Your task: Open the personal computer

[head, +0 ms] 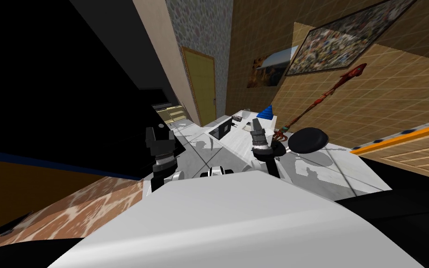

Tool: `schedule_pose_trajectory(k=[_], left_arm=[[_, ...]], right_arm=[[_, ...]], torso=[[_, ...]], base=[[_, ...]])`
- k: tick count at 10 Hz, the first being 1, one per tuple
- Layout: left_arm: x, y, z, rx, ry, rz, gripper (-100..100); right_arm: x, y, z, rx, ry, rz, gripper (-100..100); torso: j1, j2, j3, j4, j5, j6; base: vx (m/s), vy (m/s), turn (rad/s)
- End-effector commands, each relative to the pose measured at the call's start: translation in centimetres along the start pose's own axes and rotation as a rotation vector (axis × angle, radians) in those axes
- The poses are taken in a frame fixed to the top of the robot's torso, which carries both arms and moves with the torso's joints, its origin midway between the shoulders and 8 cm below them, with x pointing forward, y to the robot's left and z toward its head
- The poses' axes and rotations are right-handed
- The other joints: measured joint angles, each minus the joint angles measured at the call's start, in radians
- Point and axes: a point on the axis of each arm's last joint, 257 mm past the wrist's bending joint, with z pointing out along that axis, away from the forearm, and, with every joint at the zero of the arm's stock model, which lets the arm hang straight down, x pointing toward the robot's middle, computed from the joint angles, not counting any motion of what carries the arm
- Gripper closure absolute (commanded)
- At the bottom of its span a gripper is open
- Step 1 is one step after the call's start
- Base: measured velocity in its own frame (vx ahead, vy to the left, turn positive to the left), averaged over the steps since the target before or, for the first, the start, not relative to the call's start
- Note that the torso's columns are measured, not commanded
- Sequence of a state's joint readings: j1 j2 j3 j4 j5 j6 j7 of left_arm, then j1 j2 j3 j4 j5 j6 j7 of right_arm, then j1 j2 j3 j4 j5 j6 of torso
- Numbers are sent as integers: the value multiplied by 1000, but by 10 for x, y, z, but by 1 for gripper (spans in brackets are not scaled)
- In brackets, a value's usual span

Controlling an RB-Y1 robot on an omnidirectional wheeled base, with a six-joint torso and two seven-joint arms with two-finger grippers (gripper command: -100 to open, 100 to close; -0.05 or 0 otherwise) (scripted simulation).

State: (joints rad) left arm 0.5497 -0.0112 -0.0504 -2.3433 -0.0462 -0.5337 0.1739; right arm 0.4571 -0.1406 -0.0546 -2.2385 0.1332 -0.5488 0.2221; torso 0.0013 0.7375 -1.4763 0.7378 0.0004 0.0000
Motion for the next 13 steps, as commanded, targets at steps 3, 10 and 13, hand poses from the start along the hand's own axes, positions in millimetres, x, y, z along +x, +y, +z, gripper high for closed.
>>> schedule_pose_trajectory(k=[3, 10, 13], left_arm=[[0, 0, 0, 0, 0, 0, 0], [0, 0, 0, 0, 0, 0, 0], [0, 0, 0, 0, 0, 0, 0]], right_arm=[[24, -28, -2, 26, 108, -220, -100], [54, -83, -11, 57, 277, -615, -100], [62, -103, -15, 61, 335, -744, -100]], torso=[[-1, 1, 0, 0, 0, 0], [-2, 1, 0, 0, 0, 0], [-2, 1, 1, 0, -1, 0]], base=[[27, 55, 41], [37, 68, 53], [26, 50, 40]])
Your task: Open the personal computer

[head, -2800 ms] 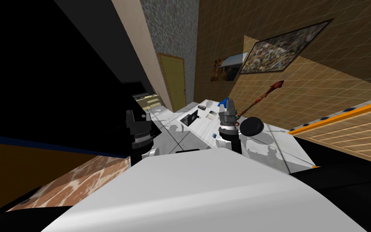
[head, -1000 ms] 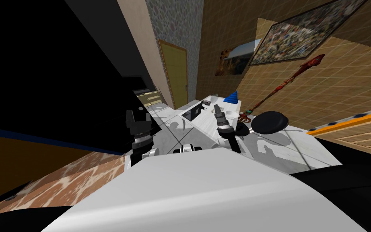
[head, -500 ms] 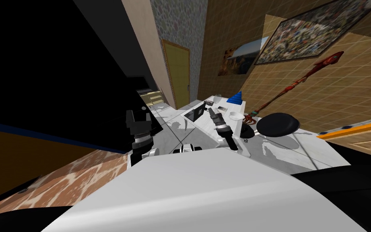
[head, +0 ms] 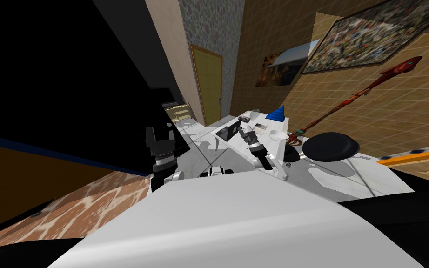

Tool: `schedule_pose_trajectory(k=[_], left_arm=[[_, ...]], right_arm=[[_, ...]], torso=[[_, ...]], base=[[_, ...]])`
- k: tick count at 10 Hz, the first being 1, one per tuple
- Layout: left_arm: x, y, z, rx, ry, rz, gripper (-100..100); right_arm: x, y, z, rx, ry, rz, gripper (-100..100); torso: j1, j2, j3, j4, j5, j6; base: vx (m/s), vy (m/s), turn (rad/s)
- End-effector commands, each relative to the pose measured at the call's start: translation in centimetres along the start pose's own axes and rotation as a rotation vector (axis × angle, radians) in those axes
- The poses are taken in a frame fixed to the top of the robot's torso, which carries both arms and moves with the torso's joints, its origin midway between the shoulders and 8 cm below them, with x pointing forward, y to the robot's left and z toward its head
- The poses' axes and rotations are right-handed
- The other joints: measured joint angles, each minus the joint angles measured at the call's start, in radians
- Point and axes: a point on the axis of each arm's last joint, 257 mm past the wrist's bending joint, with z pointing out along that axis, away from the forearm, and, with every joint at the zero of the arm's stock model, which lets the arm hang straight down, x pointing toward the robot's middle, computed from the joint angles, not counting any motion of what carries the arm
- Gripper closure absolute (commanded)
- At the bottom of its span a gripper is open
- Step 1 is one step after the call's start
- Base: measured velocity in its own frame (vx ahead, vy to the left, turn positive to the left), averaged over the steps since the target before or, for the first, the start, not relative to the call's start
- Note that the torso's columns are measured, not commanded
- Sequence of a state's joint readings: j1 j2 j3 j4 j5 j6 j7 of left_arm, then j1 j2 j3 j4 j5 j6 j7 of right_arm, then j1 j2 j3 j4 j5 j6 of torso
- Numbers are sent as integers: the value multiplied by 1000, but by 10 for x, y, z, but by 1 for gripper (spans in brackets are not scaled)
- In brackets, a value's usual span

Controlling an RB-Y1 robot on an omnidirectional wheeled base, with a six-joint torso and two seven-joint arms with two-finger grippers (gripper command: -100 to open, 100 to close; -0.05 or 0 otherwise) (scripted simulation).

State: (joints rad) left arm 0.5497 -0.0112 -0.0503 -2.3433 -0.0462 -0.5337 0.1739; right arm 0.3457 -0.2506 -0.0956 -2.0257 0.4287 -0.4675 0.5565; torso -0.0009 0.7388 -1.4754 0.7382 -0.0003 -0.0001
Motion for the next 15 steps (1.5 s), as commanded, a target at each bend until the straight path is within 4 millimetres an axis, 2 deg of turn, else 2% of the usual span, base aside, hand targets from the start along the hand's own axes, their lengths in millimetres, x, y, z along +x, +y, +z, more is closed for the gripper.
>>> schedule_pose_trajectory(k=[1, 2, 4, 5, 8, 9, 11, 12, 15], left_arm=[[0, 0, 0, 0, 0, 0, 0], [0, 0, 0, 0, 0, 0, 0], [0, 0, 0, 0, 0, 0, 0], [0, 0, 0, 0, 0, 0, 0], [0, 0, 0, 0, 0, 0, 0], [0, 0, 0, 0, 0, 0, 0], [0, 0, 0, 0, 0, 0, 0], [0, 0, 0, 0, 0, 0, 0], [0, 0, 0, 0, 0, 0, 0]], right_arm=[[24, -15, -1, 4, 72, -158, -100], [24, -15, -1, 4, 72, -167, -100], [43, -30, -2, 4, 134, -297, -100], [43, -30, -2, 4, 134, -302, -100], [70, -57, -6, -2, 230, -498, -100], [70, -57, -6, -4, 230, -508, -100], [86, -77, -10, -12, 294, -641, -100], [86, -77, -10, -12, 294, -643, -100], [104, -107, -16, -31, 382, -835, -100]], torso=[[1, -1, -1, 0, 0, 0], [2, -1, -1, 0, 1, 0], [1, -1, 0, 0, 0, 0], [1, -1, -1, 0, 0, 0], [1, -1, 0, 0, 0, 0], [2, -1, -1, 0, 1, 0], [0, -1, -1, 0, 0, 0], [1, -1, -1, 0, 0, 0], [1, -1, -1, 0, 0, 0]], base=[[39, 62, 63], [26, 47, 15], [32, 58, 45], [30, 44, 22], [29, 55, 57], [33, 47, 15], [40, 48, 41], [25, 44, 22], [27, 53, 48]])
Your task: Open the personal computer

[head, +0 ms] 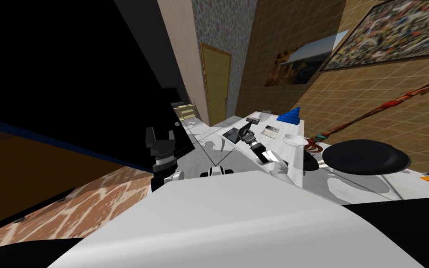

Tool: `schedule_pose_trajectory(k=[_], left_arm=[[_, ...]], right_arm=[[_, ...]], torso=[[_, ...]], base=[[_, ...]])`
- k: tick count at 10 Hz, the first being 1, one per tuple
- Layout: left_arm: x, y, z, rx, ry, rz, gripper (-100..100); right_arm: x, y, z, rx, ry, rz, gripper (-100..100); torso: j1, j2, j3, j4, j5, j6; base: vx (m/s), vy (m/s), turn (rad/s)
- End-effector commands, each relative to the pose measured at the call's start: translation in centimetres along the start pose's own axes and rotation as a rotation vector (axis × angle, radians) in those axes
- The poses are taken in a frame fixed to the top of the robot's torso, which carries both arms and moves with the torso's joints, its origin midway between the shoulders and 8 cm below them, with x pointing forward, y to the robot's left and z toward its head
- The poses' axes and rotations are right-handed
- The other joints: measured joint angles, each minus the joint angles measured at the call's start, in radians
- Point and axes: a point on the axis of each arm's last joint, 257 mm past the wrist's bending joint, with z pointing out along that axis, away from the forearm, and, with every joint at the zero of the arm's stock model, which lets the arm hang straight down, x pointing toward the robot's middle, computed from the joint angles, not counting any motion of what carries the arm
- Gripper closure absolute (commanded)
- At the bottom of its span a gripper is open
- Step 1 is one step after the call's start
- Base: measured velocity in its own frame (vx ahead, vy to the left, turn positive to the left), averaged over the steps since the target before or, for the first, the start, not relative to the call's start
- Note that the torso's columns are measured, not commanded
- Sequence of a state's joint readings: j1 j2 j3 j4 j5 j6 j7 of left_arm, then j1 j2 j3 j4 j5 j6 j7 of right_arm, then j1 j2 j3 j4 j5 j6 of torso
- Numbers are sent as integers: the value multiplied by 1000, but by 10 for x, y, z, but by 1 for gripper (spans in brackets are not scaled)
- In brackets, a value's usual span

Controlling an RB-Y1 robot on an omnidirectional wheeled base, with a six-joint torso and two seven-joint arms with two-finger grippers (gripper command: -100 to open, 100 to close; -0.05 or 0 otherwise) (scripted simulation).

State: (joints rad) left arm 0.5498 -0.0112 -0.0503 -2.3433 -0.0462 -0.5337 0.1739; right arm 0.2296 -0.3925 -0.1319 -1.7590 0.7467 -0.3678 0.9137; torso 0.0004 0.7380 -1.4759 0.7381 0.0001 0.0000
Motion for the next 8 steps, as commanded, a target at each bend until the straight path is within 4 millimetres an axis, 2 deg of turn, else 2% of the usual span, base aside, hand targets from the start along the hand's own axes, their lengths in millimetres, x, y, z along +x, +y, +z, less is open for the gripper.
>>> schedule_pose_trajectory(k=[1, 5, 8], left_arm=[[0, 0, 0, 0, 0, 0, 0], [0, 0, 0, 0, 0, 0, 0], [0, 0, 0, 0, 0, 0, 0]], right_arm=[[30, -13, 2, -15, 70, -165, -100], [63, -30, 1, -38, 150, -370, -100], [78, -41, 1, -51, 190, -477, -100]], torso=[[0, -1, 0, 0, 0, 0], [-1, 1, 0, 0, 0, 0], [-1, 1, 0, 0, 0, 0]], base=[[40, 64, 52], [40, 53, 43], [21, 42, 26]])
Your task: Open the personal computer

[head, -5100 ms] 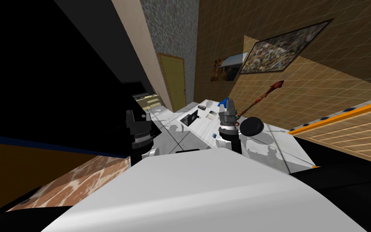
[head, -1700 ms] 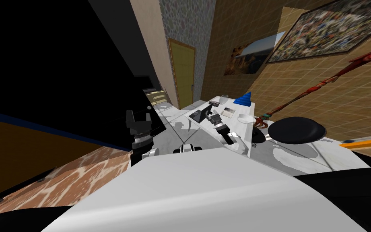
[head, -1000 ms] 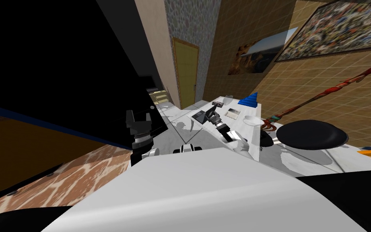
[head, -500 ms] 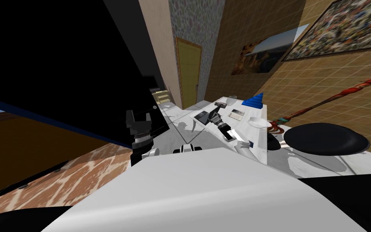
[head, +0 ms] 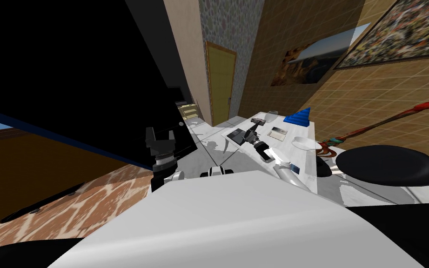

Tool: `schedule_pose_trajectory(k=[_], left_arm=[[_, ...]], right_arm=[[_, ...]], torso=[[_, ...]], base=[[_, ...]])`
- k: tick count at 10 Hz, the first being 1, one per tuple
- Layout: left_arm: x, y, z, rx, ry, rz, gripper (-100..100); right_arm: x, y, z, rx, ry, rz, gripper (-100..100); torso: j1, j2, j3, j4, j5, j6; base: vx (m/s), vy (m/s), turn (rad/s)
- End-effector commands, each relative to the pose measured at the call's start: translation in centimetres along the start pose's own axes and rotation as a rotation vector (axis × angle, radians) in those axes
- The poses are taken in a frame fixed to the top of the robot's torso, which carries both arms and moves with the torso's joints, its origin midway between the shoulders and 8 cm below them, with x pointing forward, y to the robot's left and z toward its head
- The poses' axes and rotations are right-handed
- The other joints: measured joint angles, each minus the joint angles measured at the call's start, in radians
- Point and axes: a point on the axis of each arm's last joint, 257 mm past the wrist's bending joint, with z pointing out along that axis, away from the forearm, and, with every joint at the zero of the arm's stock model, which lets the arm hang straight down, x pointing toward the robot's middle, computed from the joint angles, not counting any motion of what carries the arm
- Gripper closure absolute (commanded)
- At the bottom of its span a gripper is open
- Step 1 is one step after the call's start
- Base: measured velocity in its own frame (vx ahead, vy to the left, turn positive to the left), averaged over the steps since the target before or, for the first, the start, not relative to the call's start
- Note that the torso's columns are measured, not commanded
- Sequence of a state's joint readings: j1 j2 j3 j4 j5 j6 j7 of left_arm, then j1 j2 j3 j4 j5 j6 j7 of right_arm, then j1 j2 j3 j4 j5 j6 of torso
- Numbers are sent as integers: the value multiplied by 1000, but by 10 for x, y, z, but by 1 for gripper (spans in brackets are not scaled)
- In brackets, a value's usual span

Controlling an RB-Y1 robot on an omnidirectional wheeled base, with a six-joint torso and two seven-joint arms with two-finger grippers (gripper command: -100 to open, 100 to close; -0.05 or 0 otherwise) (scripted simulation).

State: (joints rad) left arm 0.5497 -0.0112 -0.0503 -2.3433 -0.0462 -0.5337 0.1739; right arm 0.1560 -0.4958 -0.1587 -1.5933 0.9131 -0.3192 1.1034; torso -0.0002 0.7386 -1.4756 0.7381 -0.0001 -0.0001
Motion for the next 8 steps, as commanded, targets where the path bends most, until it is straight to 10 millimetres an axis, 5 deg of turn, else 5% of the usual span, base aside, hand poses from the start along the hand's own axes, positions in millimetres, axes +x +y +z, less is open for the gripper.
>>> schedule_pose_trajectory(k=[1, 4, 5, 8], left_arm=[[0, 0, 0, 0, 0, 0, 0], [0, 0, 0, 0, 0, 0, 0], [0, 0, 0, 0, 0, 0, 0], [0, 0, 0, 0, 0, 0, 0]], right_arm=[[17, -3, 1, -11, 36, -100, -100], [16, -5, 2, -10, 37, -107, -100], [16, -5, 2, -9, 36, -107, 100], [45, -18, -14, -65, 74, -139, 100]], torso=[[0, -2, -1, 0, 0, -1], [-2, -3, -2, -1, -1, -1], [-2, -2, -1, -1, -1, 0], [2, -11, -6, -8, -3, -1]], base=[[24, 35, 29], [8, 13, 6], [5, -4, -13], [71, 106, 21]])
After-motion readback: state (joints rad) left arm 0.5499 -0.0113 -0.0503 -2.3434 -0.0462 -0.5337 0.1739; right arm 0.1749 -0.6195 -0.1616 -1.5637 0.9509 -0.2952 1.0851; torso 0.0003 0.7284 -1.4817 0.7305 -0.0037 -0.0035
